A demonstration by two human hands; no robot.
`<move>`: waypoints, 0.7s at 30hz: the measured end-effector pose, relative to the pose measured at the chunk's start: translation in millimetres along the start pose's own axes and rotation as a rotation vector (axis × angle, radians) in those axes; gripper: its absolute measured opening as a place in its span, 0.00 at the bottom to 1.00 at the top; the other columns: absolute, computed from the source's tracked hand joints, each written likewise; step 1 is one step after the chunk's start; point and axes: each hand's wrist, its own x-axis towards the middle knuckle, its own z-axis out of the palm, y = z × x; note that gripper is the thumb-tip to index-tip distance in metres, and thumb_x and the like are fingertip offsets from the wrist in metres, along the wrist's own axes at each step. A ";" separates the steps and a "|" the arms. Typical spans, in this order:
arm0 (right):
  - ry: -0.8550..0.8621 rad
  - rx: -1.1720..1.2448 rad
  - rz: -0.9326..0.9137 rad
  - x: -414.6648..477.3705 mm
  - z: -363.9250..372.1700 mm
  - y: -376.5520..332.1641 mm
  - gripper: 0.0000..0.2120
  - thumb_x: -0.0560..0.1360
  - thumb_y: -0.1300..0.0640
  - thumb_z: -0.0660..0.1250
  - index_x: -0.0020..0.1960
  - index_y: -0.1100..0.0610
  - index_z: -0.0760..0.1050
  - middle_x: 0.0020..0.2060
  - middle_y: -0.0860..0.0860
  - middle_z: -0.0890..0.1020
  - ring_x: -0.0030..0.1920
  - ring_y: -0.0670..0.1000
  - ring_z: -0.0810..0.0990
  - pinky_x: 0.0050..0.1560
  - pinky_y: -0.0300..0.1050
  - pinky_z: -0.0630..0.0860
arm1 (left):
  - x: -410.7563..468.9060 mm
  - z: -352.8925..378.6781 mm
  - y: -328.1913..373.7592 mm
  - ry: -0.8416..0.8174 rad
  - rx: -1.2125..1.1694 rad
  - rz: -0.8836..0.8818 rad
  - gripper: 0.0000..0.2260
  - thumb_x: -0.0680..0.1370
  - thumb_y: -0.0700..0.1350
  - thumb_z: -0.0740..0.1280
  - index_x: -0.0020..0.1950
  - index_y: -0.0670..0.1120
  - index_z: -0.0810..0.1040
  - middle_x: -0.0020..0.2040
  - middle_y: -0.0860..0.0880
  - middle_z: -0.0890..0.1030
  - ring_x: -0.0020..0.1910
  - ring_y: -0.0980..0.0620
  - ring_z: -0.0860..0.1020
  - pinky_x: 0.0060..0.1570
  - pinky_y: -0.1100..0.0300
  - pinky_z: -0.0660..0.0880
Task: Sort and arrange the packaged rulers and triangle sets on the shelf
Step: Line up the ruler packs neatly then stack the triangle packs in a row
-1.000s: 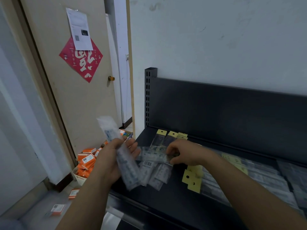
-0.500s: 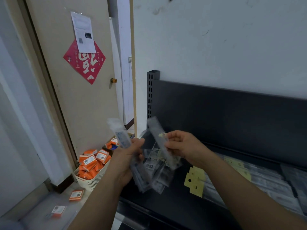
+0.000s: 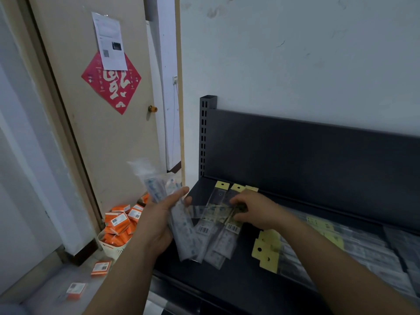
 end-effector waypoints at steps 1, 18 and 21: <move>-0.010 -0.017 -0.013 2.3 -0.2 0.3 0.21 0.77 0.54 0.67 0.69 0.54 0.70 0.63 0.51 0.72 0.61 0.52 0.72 0.63 0.48 0.71 | -0.2 -2.0 0.9 -0.007 0.007 0.023 0.21 0.66 0.38 0.74 0.58 0.46 0.77 0.50 0.43 0.83 0.39 0.51 0.82 0.35 0.57 0.79; 0.293 0.913 0.078 14.6 -23.4 -19.0 0.07 0.79 0.63 0.62 0.54 0.59 0.76 0.45 0.53 0.80 0.45 0.50 0.79 0.42 0.39 0.77 | 11.4 -6.8 -3.1 0.018 -0.047 -0.011 0.17 0.72 0.35 0.71 0.61 0.36 0.76 0.51 0.39 0.83 0.47 0.45 0.83 0.39 0.56 0.82; 0.034 1.238 0.080 -5.3 -13.8 -38.9 0.08 0.76 0.63 0.65 0.54 0.64 0.77 0.43 0.54 0.82 0.43 0.51 0.81 0.45 0.45 0.80 | 18.3 8.8 -12.0 0.015 -0.024 0.006 0.16 0.75 0.34 0.68 0.62 0.34 0.76 0.50 0.38 0.83 0.48 0.44 0.83 0.47 0.50 0.81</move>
